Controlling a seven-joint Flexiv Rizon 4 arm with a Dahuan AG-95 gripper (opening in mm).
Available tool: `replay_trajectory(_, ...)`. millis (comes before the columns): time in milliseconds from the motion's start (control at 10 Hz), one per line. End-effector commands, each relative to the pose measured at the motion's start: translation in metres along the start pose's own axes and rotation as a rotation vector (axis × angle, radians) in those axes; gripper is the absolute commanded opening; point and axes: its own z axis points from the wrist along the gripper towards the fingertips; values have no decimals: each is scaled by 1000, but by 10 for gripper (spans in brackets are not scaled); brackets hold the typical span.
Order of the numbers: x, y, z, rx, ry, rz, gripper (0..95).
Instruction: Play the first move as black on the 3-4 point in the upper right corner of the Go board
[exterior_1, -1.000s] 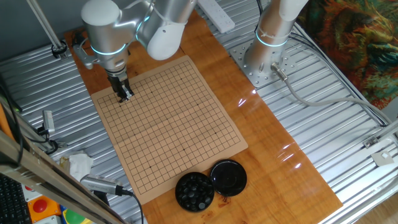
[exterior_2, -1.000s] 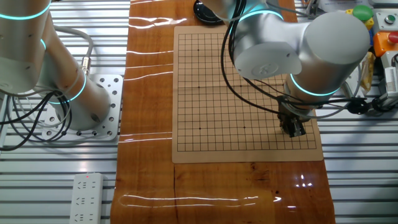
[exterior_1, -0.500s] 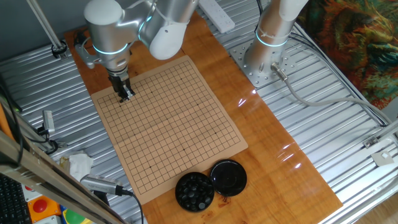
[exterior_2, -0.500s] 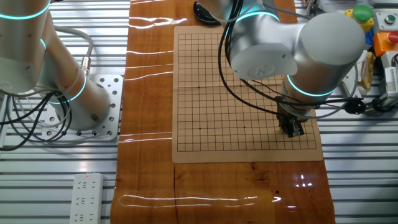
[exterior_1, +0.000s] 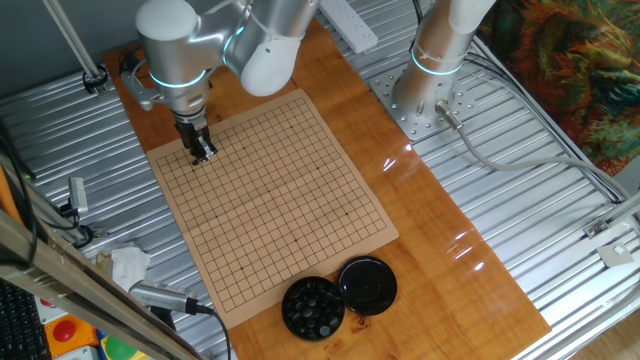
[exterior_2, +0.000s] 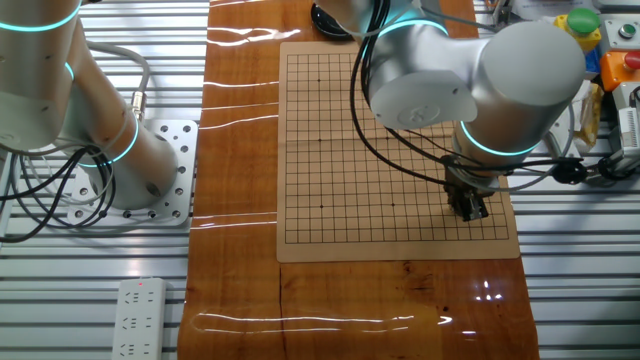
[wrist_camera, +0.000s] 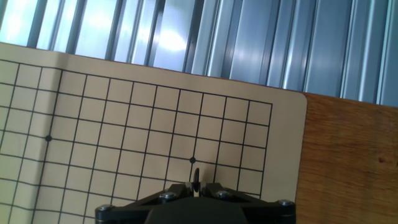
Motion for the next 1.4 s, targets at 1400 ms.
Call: replay_trajectory(1400,0,0,0,-21,73,71,0)
